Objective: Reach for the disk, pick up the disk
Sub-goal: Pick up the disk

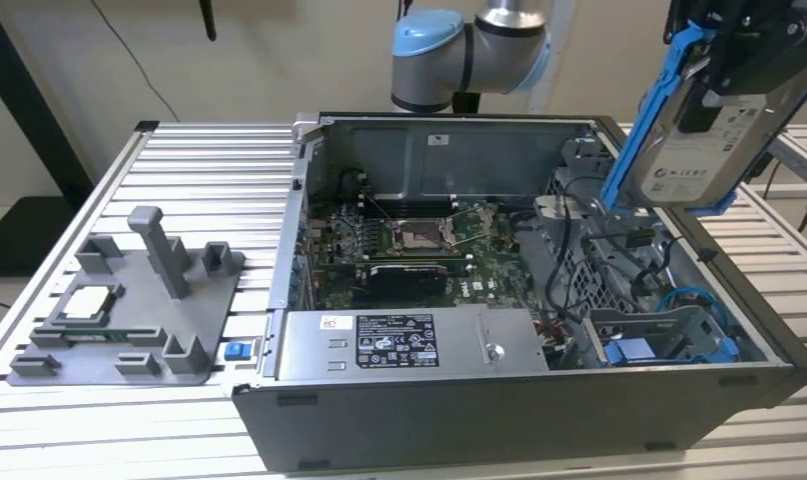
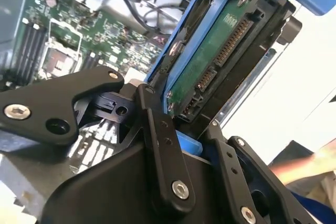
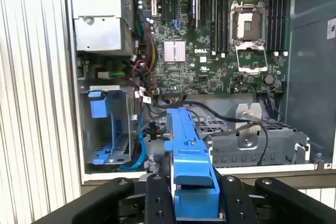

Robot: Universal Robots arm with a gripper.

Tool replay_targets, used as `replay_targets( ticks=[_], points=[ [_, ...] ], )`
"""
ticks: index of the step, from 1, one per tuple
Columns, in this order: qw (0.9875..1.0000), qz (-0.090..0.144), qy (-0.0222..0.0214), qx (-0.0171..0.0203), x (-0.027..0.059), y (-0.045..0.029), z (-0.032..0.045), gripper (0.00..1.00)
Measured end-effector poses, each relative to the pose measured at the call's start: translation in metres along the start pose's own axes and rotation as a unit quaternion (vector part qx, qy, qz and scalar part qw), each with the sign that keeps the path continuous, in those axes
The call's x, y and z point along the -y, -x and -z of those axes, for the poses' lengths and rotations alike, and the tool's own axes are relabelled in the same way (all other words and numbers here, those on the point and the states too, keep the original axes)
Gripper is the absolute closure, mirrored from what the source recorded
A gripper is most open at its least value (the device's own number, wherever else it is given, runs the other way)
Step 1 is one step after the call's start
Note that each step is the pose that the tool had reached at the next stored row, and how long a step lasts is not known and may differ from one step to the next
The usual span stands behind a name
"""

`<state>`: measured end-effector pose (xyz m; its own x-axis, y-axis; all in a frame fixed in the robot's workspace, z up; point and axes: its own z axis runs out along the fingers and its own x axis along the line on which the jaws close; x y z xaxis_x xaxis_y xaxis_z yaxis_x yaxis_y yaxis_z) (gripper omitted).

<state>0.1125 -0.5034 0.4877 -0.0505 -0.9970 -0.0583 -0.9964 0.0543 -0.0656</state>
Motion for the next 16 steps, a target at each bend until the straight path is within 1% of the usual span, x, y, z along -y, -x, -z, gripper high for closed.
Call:
replay_targets(
  ticks=[11, 14, 16],
  points=[
    [1.0000, 0.000, 0.0000, 0.0001, -0.0024, -0.0498, -0.0020, 1.00],
    [1.0000, 0.000, 0.0000, -0.0001, -0.0036, -0.0610, -0.0038, 1.00],
    [1.0000, 0.000, 0.0001, 0.0000, -0.0046, -0.0661, -0.0055, 1.00]
  ],
)
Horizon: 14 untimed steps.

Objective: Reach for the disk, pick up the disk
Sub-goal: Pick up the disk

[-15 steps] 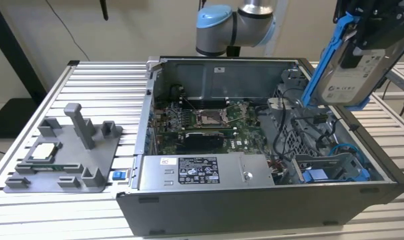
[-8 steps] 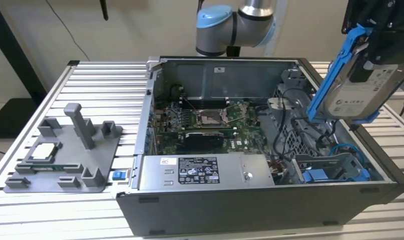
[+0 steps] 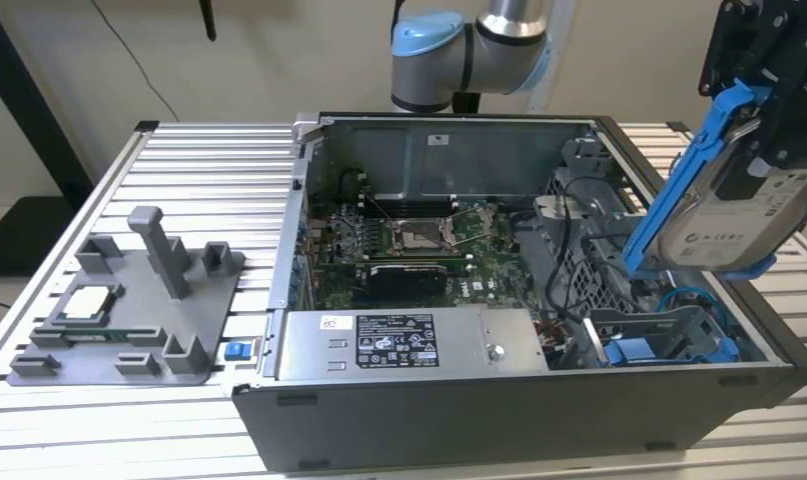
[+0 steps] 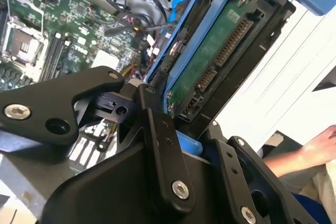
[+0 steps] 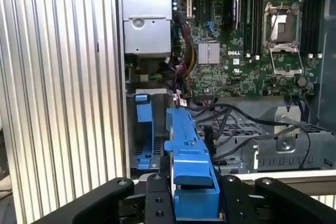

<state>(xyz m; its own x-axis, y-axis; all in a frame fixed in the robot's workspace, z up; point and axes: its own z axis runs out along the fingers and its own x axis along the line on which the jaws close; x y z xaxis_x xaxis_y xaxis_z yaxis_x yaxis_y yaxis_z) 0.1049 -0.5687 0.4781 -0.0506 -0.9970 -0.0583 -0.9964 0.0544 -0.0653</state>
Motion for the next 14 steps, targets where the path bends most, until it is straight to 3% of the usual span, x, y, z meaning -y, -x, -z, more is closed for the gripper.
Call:
replay_targets(
  ticks=[10, 14],
  points=[
    [1.0000, 0.000, 0.0000, 0.0000, -0.0012, -0.0015, -0.0032, 1.00],
    [1.0000, 0.000, -0.0001, -0.0005, -0.0024, -0.0020, -0.0100, 1.00]
  ],
)
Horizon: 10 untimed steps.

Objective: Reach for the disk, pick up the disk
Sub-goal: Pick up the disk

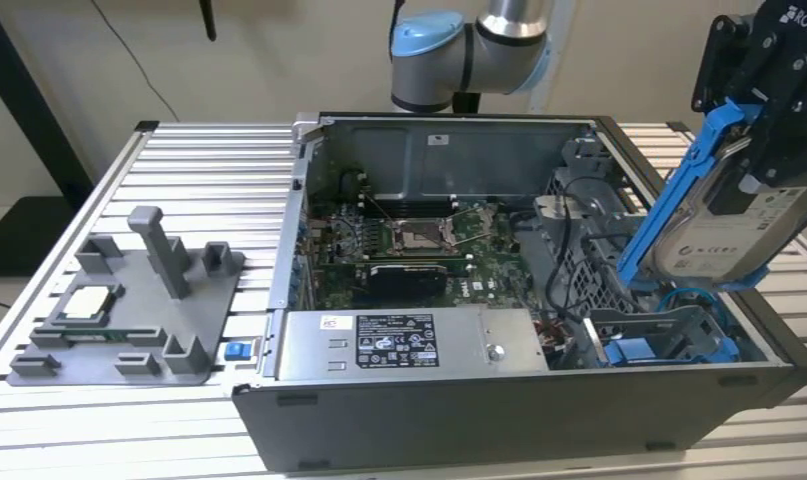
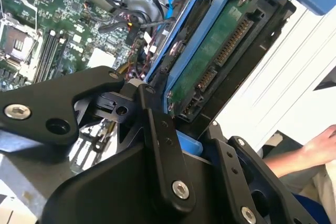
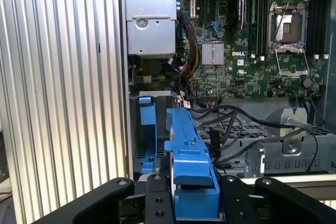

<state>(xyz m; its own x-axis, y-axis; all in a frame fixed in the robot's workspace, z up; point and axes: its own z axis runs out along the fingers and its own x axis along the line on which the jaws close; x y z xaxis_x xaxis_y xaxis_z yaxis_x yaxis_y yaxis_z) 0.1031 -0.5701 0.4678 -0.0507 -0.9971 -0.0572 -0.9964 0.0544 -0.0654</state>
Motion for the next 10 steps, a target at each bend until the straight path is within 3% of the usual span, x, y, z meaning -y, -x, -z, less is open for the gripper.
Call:
replay_targets(
  ticks=[4, 8, 10],
  points=[
    [1.0000, 0.000, 0.0000, -0.0002, -0.0017, -0.0016, -0.0069, 1.00],
    [1.0000, 0.001, 0.0007, 0.0013, -0.0028, -0.0138, -0.0110, 1.00],
    [1.0000, 0.002, 0.0009, 0.0019, -0.0044, -0.0165, -0.0144, 1.00]
  ],
)
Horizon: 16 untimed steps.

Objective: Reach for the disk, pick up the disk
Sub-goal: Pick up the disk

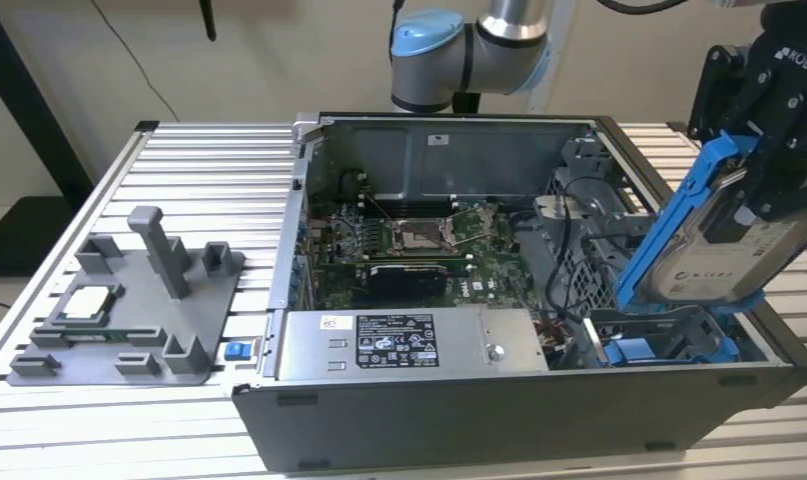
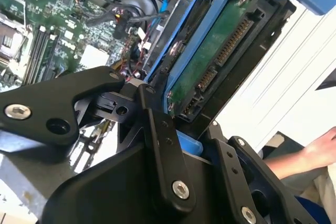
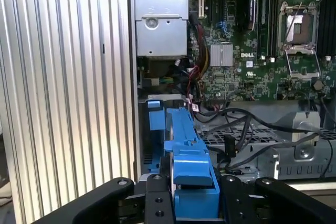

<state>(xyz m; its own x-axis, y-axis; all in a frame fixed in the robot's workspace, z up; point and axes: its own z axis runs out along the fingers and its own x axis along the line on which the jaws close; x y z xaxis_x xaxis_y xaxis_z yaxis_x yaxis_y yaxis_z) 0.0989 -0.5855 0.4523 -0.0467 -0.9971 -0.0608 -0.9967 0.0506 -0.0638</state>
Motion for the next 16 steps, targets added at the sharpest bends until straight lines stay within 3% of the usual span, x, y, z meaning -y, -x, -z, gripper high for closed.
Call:
replay_targets(
  ticks=[10, 16],
  points=[
    [0.9999, 0.015, 0.0011, 0.0009, -0.0021, -0.0017, -0.0169, 1.00],
    [0.9998, 0.018, 0.0013, 0.0010, -0.0025, -0.0020, -0.0225, 1.00]
  ],
)
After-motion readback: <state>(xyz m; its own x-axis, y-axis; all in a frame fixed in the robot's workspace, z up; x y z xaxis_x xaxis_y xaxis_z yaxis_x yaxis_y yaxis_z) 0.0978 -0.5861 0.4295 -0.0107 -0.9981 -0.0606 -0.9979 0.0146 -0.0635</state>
